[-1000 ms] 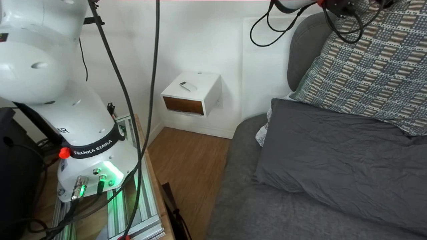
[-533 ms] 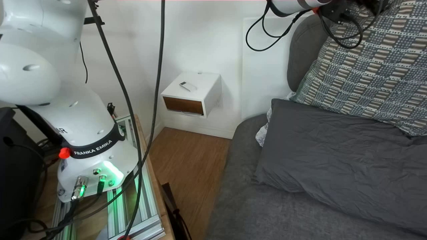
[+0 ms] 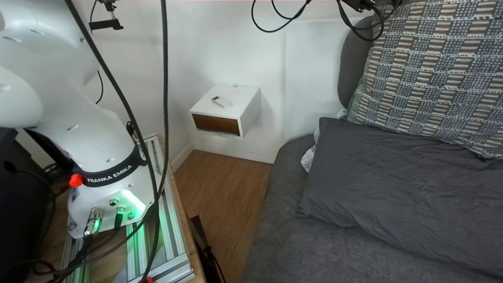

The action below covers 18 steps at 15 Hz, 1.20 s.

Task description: Put the other pillow on top of the grey pillow

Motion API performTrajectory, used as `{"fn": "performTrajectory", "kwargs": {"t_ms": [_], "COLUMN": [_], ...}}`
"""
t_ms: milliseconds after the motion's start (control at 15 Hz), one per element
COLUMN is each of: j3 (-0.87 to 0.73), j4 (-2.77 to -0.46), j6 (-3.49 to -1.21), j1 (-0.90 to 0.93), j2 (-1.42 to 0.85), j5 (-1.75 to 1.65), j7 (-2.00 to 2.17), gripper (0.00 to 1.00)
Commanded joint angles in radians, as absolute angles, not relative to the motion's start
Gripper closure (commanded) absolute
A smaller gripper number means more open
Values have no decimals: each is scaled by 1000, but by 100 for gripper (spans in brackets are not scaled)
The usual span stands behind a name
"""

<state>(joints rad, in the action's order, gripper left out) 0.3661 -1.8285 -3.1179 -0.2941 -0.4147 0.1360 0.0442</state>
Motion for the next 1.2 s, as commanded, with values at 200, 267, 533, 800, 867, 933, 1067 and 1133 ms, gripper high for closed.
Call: {"fn": "performTrajectory", "kwargs": {"t_ms": [200,267,533,800,867,933,1067,1133], "j3": [732,694,422,124,74,31,-30,-49], "j4": [-2011,-2051,-2150,-2213,-2230,-2238,-2246,-2241], "j6": [-2871,-2800,-2712,-2637,-2620,-2591,-2505,-2448], "j1": [-632,-644,-524,-323,-287,-255,-198,-176], "j2": [-230,-176,-74,-48,-43,-41,-36,-37], "j5": [498,489,408,156,78,2,-145,-199], "j7": [-245,-197,-107,97,163,231,368,421], "gripper": [0,0,0,0,0,0,0,0]}}
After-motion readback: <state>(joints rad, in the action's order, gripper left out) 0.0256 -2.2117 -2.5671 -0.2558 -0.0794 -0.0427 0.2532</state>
